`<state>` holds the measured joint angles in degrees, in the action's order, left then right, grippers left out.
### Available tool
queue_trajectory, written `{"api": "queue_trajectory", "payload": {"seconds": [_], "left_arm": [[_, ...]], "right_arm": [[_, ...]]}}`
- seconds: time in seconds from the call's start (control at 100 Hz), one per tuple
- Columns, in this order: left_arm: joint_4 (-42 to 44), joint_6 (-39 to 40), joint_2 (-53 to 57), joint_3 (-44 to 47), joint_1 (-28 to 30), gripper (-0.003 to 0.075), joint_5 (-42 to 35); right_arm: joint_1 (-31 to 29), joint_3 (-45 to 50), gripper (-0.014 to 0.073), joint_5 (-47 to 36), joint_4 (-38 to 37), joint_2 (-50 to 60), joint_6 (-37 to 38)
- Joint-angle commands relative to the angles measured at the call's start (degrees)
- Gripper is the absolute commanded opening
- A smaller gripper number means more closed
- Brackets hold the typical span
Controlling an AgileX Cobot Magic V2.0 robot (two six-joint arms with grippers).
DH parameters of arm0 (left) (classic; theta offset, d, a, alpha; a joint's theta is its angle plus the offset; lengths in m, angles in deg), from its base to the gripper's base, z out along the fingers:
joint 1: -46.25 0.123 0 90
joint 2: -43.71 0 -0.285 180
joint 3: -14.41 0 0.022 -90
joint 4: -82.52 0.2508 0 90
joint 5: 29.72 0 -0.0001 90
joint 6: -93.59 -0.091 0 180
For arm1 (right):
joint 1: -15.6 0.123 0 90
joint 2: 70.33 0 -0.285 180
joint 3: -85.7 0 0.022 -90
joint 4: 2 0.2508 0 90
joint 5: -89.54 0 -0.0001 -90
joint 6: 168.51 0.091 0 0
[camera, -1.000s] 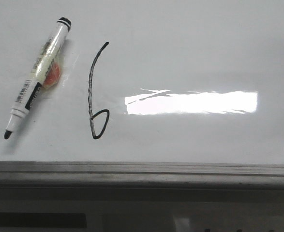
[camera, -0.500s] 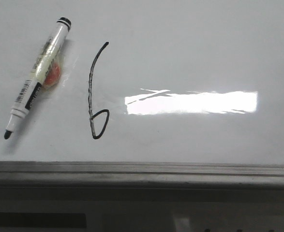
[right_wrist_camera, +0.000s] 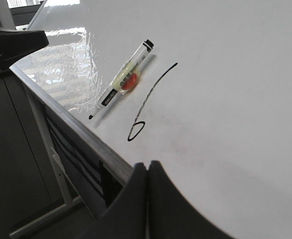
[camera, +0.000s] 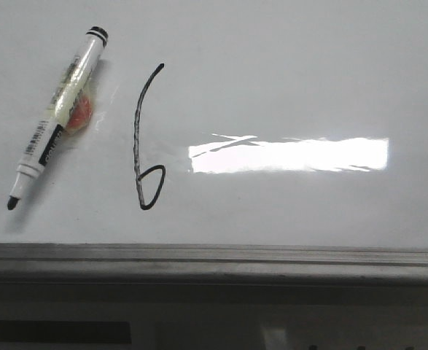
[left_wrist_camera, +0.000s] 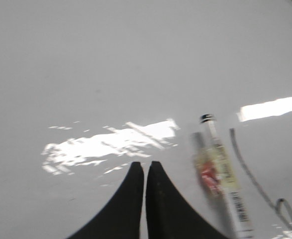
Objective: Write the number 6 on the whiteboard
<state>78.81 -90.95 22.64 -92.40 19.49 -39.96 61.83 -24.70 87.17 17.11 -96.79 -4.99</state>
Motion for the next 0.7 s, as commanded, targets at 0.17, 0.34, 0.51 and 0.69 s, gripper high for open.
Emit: {"api": "queue_trajectory", "payload": {"seconds": [0.17, 0.34, 0.51, 0.69], "left_arm": [[1.1, 0.1, 8.5, -1.4, 17.0, -0.002, 9.1], [1.0, 4.5, 15.6, 4.3, 22.7, -0.002, 11.1], [2.0, 7.8, 15.2, 5.5, 24.5, -0.002, 25.6], [2.5, 8.1, 15.2, 5.4, 24.9, -0.002, 25.6]], "right_arm": [[-0.1, -1.5, -0.0064, -4.3, -0.8, -0.3, -0.6], [-0.1, -1.5, -0.0064, -4.3, -0.8, -0.3, -0.6], [-0.1, -1.5, -0.0064, -3.5, -0.8, -0.3, -0.6], [-0.1, -1.5, -0.0064, -3.2, -0.8, -0.3, -0.6]]}}
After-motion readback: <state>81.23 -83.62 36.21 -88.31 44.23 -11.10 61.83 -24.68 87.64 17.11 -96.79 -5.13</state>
